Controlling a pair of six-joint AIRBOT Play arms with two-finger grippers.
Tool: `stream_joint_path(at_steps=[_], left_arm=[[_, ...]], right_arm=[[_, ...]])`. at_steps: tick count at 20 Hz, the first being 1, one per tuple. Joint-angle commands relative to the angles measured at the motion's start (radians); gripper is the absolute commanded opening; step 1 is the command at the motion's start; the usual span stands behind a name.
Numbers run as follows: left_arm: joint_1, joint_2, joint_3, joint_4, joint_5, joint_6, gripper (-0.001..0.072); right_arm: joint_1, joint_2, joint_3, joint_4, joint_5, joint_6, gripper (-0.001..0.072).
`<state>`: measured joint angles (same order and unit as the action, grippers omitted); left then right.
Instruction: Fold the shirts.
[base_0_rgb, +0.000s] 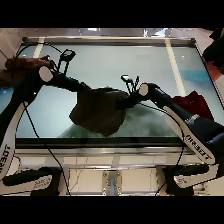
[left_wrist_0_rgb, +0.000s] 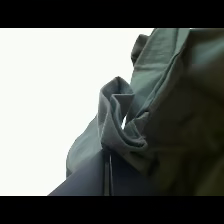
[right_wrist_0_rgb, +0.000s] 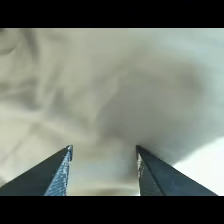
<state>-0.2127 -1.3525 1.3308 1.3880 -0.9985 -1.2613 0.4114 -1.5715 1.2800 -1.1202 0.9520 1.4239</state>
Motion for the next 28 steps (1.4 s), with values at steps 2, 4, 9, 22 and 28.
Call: stream_joint_path(at_steps=[2, 4, 9, 22, 28], left_arm=[[0.018, 0.004, 0.000, 0.232, -0.035, -0.145, 0.0014], [0.017, 0.004, 0.000, 0.231, -0.035, -0.145, 0.0014], [0.017, 0.004, 0.000, 0.231, -0.035, -0.146, 0.0014], [0.015, 0.004, 0.000, 0.216, -0.034, -0.145, 0.0014], [0.017, 0.011, 0.000, 0.218, -0.035, -0.146, 0.0013]], right_arm=[[-0.070, -0.003, 0.034, -0.021, 0.040, 0.058, 0.0444], [-0.075, -0.020, 0.032, -0.066, 0.008, 0.087, 0.0444], [-0.072, -0.126, 0.032, -0.061, -0.120, 0.113, 0.0444], [-0.056, -0.220, 0.037, 0.051, -0.304, 0.101, 0.0279], [-0.045, -0.211, 0.148, 0.024, -0.234, 0.075, 0.0011]])
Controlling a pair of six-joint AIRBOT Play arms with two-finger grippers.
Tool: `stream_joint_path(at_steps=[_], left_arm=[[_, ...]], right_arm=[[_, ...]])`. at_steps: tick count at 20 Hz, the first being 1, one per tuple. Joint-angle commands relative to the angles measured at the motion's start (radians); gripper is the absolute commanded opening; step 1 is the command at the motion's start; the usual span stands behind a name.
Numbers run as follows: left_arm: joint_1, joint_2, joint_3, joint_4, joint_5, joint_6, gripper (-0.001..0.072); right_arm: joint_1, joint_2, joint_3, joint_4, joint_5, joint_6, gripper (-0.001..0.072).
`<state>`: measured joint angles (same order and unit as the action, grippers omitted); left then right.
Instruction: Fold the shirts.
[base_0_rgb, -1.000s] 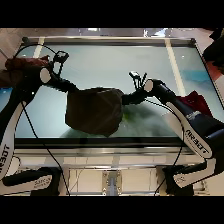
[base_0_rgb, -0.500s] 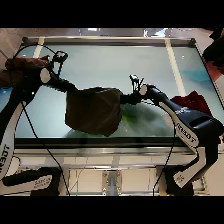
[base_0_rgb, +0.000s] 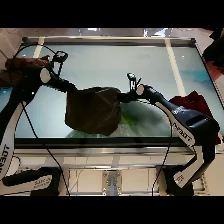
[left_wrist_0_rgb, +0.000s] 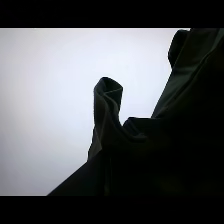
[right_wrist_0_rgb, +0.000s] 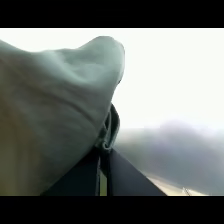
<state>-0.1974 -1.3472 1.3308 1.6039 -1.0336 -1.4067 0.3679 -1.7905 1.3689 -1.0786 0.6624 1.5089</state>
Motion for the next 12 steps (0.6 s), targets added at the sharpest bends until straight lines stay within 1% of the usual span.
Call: stream_joint_path(at_steps=[1, 4, 6, 8, 9, 12], left_arm=[[0.006, 0.021, 0.000, 0.005, 0.000, -0.001, 0.0013], [0.048, 0.118, 0.000, 0.006, 0.000, -0.001, 0.0013], [0.107, 0.216, 0.000, 0.005, 0.000, -0.029, 0.0013], [0.181, 0.328, 0.000, 0.005, -0.001, -0.058, 0.0013], [0.219, 0.390, 0.000, 0.005, -0.001, -0.061, 0.0013], [0.294, 0.573, 0.000, 0.005, 0.000, -0.060, 0.0013]], right_arm=[[-0.012, 0.022, 0.104, -0.060, 0.128, -0.010, 0.0011], [-0.054, 0.108, 0.246, -0.264, 0.441, -0.010, 0.0011], [-0.085, 0.203, 0.300, -0.376, 0.611, -0.011, 0.0010], [-0.117, 0.337, 0.329, -0.460, 0.717, -0.027, 0.0010], [-0.132, 0.408, 0.344, -0.476, 0.752, -0.039, 0.0010], [-0.143, 0.600, 0.409, -0.486, 0.787, -0.044, 0.0011]])
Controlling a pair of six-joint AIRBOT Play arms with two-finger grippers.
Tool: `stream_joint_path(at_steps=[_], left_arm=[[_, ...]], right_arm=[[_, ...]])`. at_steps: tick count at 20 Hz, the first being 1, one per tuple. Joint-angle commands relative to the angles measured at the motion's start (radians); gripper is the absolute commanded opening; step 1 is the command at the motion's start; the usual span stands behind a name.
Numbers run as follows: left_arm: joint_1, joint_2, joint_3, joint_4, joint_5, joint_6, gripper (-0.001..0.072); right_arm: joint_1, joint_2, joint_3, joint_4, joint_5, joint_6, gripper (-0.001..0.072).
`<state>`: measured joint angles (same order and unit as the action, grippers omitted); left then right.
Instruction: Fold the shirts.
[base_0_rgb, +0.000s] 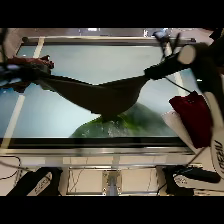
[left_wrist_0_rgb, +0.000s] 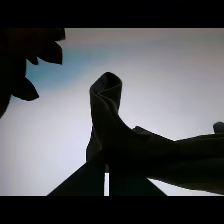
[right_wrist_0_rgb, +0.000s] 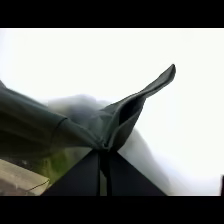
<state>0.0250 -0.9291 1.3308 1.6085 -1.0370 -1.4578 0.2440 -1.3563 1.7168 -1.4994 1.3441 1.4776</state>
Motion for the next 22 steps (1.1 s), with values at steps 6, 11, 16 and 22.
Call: stream_joint_path(at_steps=[6, 11, 16, 22], left_arm=[[0.084, 0.443, 0.000, 0.015, 0.077, -0.010, 0.0013], [0.083, 0.418, -0.006, -0.117, -0.018, -0.069, 0.0013], [0.083, 0.158, -0.123, -0.136, -0.118, -0.069, 0.0013], [0.084, -0.273, -0.227, -0.039, -0.109, -0.069, 0.0013]], right_arm=[[-0.019, 0.361, 0.347, -0.051, 0.104, -0.013, 0.0010], [-0.019, 0.360, 0.300, -0.038, 0.103, -0.013, 0.0010], [-0.019, 0.153, 0.082, -0.029, 0.095, -0.012, 0.0010], [-0.019, -0.272, 0.014, 0.284, -0.425, 0.026, 0.0010]])
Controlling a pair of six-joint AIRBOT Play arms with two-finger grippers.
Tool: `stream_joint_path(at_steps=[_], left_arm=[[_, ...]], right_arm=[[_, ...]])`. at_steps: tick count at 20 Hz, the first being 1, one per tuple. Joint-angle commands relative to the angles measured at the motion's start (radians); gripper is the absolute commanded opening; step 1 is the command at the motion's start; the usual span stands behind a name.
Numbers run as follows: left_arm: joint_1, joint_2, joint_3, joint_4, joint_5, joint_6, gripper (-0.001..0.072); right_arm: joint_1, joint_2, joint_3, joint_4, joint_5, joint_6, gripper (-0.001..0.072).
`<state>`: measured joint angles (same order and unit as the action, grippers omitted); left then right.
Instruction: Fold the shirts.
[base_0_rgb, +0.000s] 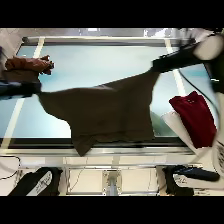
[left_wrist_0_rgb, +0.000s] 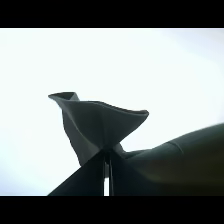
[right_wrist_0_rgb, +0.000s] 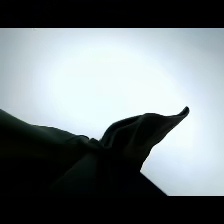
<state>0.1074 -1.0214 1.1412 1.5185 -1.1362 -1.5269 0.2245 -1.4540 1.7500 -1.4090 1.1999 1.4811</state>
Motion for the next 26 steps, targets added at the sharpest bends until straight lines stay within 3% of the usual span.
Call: stream_joint_path(at_steps=[1, 3, 6, 7, 8, 9, 10, 11, 15, 16, 17, 19, 20, 21, 22, 26], left_arm=[[0.002, -0.245, -0.037, 0.069, -0.005, 0.000, 0.0013], [0.002, -0.340, -0.037, 0.087, 0.039, 0.000, 0.0013], [0.002, -0.407, -0.037, 0.087, 0.156, -0.027, 0.0014], [0.002, -0.407, -0.036, 0.087, 0.202, -0.051, 0.0014], [0.004, -0.404, -0.028, 0.090, 0.229, -0.080, 0.0026], [0.008, -0.398, -0.016, 0.101, 0.241, -0.110, 0.0078], [0.015, -0.385, -0.002, 0.123, 0.243, -0.128, 0.0372], [0.027, -0.362, 0.013, 0.153, 0.243, -0.138, 0.0720], [0.075, -0.198, 0.038, 0.179, 0.298, -0.132, 0.0707], [0.069, -0.153, 0.038, 0.150, 0.315, -0.077, 0.0700], [0.050, -0.117, 0.038, 0.077, 0.311, 0.066, 0.0673], [-0.018, -0.077, 0.038, -0.156, 0.222, 0.444, 0.0625], [-0.066, -0.077, 0.038, -0.266, 0.148, 0.587, 0.0624], [-0.121, -0.088, 0.038, -0.329, 0.082, 0.654, 0.0620], [-0.189, -0.111, 0.038, -0.341, 0.020, 0.682, 0.0575], [-0.460, -0.273, 0.038, -0.165, -0.116, 0.689, 0.0565]], right_arm=[[0.002, -0.240, -0.006, 0.307, -0.390, 0.022, 0.0010], [0.016, -0.346, 0.027, 0.437, -0.531, 0.021, 0.0010], [0.052, -0.438, 0.079, 0.456, -0.603, 0.021, 0.0016], [0.061, -0.439, 0.082, 0.454, -0.618, 0.018, 0.0081], [0.063, -0.438, 0.093, 0.453, -0.612, 0.018, 0.0301], [0.063, -0.438, 0.117, 0.453, -0.583, 0.018, 0.0467], [0.053, -0.437, 0.157, 0.451, -0.519, 0.018, 0.0479], [0.038, -0.436, 0.207, 0.446, -0.434, 0.018, 0.0479], [-0.061, -0.348, 0.341, 0.290, -0.024, 0.018, 0.0478], [-0.090, -0.294, 0.322, 0.238, 0.050, 0.017, 0.0478], [-0.120, -0.231, 0.294, 0.183, 0.124, 0.012, 0.0478], [-0.173, -0.113, 0.245, 0.120, 0.232, -0.020, 0.0478], [-0.198, -0.057, 0.227, 0.115, 0.274, -0.038, 0.0478], [-0.219, -0.007, 0.214, 0.116, 0.308, -0.047, 0.0478], [-0.235, 0.035, 0.202, 0.122, 0.333, -0.058, 0.0478], [-0.257, 0.224, 0.030, 0.245, 0.347, -0.039, 0.0479]])
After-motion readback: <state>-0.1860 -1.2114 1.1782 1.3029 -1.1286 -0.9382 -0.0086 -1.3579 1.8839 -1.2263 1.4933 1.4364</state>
